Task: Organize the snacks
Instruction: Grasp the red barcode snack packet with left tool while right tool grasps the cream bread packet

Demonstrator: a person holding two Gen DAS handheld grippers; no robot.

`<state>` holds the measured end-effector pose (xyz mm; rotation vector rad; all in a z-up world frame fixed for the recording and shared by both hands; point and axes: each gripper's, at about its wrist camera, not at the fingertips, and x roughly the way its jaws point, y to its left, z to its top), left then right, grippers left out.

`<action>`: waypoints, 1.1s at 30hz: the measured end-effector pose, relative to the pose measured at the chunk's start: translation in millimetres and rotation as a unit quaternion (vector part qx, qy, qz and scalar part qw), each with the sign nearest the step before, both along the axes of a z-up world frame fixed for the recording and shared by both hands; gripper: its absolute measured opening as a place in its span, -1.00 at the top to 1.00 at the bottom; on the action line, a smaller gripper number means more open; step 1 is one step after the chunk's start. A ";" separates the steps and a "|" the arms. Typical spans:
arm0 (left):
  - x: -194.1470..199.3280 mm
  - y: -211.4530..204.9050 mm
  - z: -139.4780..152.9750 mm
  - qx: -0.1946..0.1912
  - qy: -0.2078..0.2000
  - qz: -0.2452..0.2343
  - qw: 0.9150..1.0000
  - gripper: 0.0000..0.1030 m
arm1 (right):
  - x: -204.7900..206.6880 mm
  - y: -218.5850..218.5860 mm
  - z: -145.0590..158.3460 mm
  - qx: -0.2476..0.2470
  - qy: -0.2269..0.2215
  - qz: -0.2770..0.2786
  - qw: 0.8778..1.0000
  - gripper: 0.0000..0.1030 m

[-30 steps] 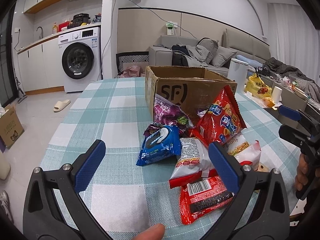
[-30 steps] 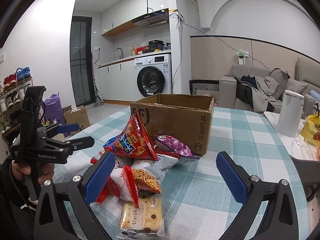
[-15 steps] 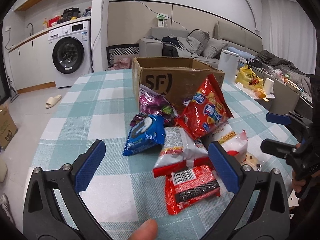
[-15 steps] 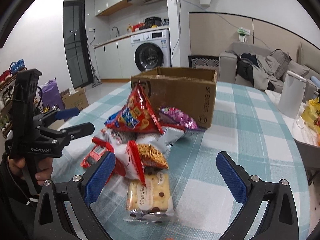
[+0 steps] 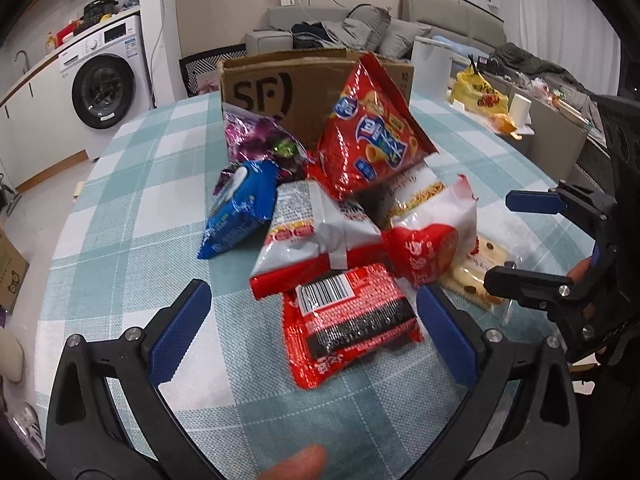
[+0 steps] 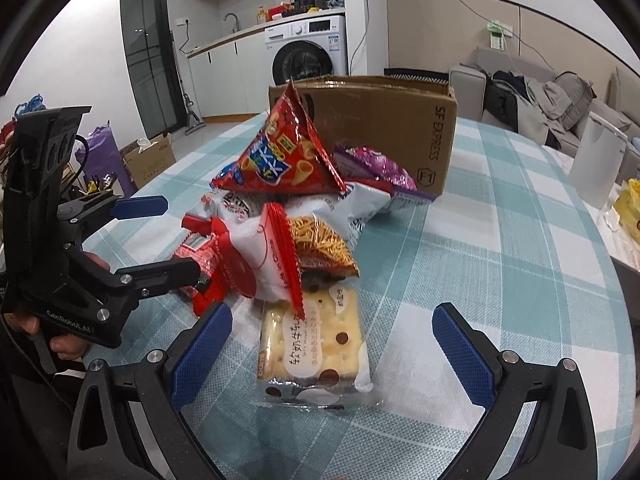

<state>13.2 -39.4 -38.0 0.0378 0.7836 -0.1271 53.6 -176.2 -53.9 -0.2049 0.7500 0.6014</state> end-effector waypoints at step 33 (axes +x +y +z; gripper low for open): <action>14.6 -4.1 -15.9 -0.051 0.058 -0.041 0.996 0.04 | 15.1 -2.0 -14.9 -0.011 0.041 0.007 0.999 -0.12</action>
